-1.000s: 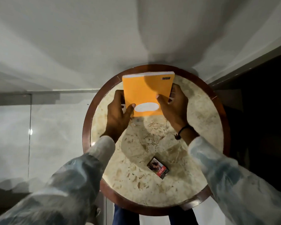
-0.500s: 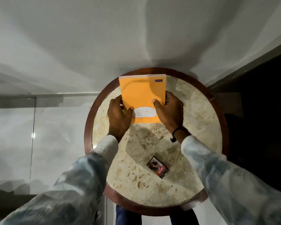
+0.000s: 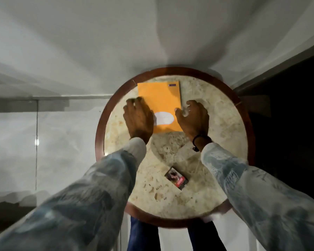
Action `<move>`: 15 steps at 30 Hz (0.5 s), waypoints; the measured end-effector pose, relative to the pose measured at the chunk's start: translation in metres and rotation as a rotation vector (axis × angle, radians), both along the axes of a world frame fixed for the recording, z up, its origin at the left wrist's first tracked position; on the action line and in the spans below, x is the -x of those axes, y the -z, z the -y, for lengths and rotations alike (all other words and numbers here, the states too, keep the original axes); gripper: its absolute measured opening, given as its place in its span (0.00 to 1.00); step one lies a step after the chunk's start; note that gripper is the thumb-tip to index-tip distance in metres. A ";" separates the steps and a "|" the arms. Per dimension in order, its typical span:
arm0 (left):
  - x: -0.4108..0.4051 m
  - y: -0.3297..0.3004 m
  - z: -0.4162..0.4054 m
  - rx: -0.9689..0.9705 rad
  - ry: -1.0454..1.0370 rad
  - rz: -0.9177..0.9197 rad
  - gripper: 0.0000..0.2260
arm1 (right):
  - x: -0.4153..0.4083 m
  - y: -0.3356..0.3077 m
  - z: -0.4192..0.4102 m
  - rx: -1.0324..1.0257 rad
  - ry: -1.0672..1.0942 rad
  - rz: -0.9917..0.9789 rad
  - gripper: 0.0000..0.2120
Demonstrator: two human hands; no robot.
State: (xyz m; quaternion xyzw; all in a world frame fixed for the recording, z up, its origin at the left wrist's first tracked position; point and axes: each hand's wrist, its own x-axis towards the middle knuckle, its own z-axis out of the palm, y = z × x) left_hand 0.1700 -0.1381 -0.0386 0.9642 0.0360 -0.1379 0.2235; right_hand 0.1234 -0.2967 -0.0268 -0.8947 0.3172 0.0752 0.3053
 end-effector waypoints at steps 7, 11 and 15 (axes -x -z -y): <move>0.003 0.021 0.028 -0.134 0.546 -0.110 0.34 | 0.147 -0.017 -0.019 0.049 -0.606 -0.202 0.26; 0.005 0.039 0.030 -0.175 0.561 -0.118 0.35 | 0.178 -0.002 -0.026 0.043 -0.738 -0.289 0.28; 0.003 0.041 0.033 -0.188 0.570 -0.135 0.36 | 0.172 0.003 -0.018 0.003 -0.567 -0.206 0.27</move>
